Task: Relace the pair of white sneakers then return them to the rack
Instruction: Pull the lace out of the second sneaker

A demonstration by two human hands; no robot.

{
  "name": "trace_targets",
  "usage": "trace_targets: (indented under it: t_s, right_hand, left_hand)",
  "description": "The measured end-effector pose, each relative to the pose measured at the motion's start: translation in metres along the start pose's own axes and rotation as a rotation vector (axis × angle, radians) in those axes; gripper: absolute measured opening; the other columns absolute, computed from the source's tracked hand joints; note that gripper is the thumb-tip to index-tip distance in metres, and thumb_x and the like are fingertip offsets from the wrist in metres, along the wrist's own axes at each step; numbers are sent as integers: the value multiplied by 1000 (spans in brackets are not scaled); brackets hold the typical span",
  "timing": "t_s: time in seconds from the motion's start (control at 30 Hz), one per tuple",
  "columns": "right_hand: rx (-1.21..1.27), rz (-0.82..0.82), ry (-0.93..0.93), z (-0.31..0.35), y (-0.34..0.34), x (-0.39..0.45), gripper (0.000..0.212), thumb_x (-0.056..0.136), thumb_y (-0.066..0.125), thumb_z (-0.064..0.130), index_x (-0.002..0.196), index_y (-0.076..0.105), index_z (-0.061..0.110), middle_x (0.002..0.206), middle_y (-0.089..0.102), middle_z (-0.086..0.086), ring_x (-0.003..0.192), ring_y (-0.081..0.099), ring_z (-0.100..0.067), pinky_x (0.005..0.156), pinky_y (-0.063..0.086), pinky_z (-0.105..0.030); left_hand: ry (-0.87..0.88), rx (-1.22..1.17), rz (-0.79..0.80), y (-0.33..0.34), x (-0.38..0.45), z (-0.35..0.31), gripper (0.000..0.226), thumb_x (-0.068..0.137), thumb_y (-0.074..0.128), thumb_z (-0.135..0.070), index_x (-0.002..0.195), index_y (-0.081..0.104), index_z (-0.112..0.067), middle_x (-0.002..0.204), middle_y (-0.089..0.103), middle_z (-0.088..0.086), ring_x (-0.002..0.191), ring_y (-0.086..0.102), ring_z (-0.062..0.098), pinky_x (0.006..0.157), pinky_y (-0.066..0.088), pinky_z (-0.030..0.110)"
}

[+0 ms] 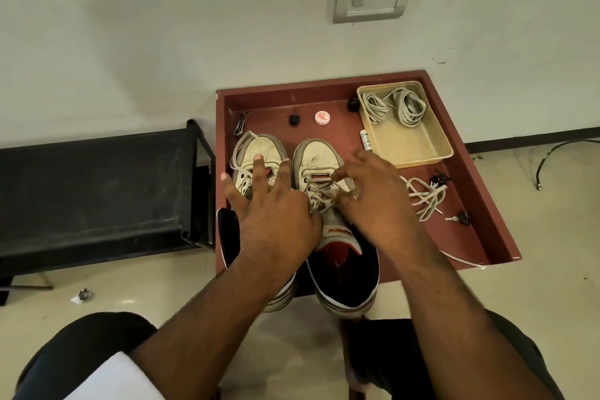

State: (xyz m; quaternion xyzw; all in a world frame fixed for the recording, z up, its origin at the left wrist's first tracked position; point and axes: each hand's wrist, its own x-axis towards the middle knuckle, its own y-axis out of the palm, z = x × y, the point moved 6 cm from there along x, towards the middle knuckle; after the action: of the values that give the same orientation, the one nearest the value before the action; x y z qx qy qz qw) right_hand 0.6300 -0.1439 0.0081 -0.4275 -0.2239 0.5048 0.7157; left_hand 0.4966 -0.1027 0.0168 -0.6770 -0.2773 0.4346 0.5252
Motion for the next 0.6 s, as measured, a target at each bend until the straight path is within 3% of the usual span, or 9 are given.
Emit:
trace_targets:
  t_s: [0.07,0.17,0.27,0.33,0.37,0.43,0.5,0.6]
  right_hand:
    - [-203,120,-45,11,15,-4,27,85,69,30,111,68,36,156,28,6,145,19,-22,116,20,-50]
    - [-195,130,-46,9,21,-2,21,85,69,32,106,72,35,156,30,12,145,20,-20,116,19,-48]
    - [253,-68,153,-14,-10,3,8,80,75,19,81,75,27,142,49,9,130,44,-10,113,31,-35]
    - [548,-272,317,-36,-32,-2,15,80,75,12,73,72,25,132,59,7,119,53,-8,108,39,-35]
    - [602,-356,340,-41,-40,-6,14,80,75,12,76,73,25,128,62,6,116,56,-9,106,42,-39]
    - [644,-368,259,-33,-41,-7,17,81,76,13,94,74,25,126,61,7,113,57,-2,101,47,-37]
    - [525,-212,81,-10,-28,-4,30,80,77,17,108,72,28,135,53,9,119,49,7,103,45,-30]
    - [-80,105,-96,12,8,-4,27,83,72,35,110,70,38,155,30,9,147,17,-18,118,17,-52]
  left_hand:
    - [-1,-3,-13,0,-1,-1,34,97,43,-50,107,70,-32,164,9,-2,151,-9,32,109,-8,72]
    - [1,-7,-10,1,0,1,33,98,42,-49,106,70,-32,164,9,-2,151,-10,32,109,-8,72]
    - [-2,-17,10,1,2,2,33,98,42,-50,102,69,-32,165,8,-3,150,-12,33,108,-10,72]
    - [-1,-25,24,2,3,2,32,98,43,-50,102,69,-32,165,7,-3,150,-13,33,108,-11,72]
    - [0,-29,28,2,3,2,31,98,44,-49,103,69,-31,165,6,-3,150,-13,33,108,-11,71]
    - [1,-41,32,3,4,2,30,97,45,-47,105,69,-31,165,6,-3,150,-13,33,108,-10,72]
    - [4,-52,32,3,4,2,28,97,47,-45,106,69,-31,165,5,-3,150,-14,33,108,-11,72]
    - [5,-57,24,2,3,3,27,98,46,-42,104,70,-31,165,6,-2,150,-15,34,108,-11,71]
